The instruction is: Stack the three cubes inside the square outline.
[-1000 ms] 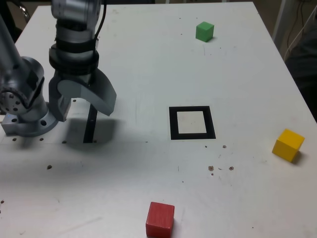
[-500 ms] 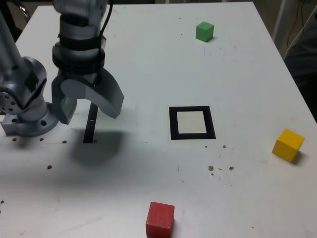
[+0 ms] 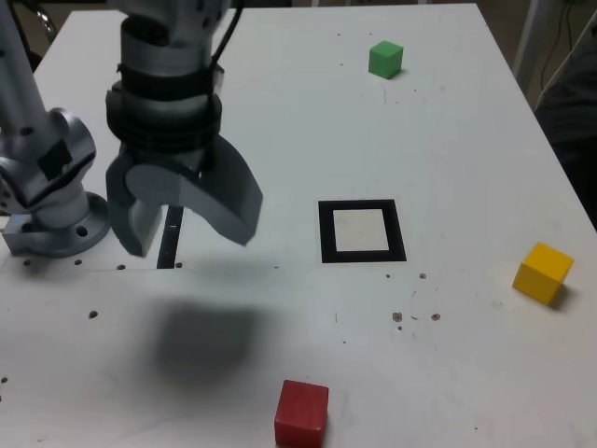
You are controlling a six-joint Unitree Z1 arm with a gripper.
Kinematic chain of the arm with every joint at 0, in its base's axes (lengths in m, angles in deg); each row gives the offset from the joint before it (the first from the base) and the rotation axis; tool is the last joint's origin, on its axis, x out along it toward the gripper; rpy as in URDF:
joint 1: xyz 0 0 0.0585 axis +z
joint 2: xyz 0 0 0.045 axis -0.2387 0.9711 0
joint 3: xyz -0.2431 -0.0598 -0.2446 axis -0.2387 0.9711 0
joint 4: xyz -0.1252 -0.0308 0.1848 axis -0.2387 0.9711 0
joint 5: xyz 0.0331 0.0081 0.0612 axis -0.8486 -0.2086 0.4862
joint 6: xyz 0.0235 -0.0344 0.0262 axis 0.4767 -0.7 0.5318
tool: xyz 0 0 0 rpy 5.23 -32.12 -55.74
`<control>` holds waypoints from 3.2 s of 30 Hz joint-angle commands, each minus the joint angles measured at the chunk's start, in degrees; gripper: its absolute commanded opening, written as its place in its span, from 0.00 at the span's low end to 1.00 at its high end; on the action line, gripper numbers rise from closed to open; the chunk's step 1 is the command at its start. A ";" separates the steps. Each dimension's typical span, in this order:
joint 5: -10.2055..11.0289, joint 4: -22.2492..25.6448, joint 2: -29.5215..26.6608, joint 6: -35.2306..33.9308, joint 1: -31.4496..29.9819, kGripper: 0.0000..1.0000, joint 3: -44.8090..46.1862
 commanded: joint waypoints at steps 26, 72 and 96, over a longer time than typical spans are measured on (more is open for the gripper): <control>-0.66 6.06 20.15 -13.25 -14.75 0.99 -26.10; -2.84 2.01 34.15 -2.69 -8.87 0.93 -31.30; -1.86 2.05 34.55 -2.64 -8.18 0.25 -31.43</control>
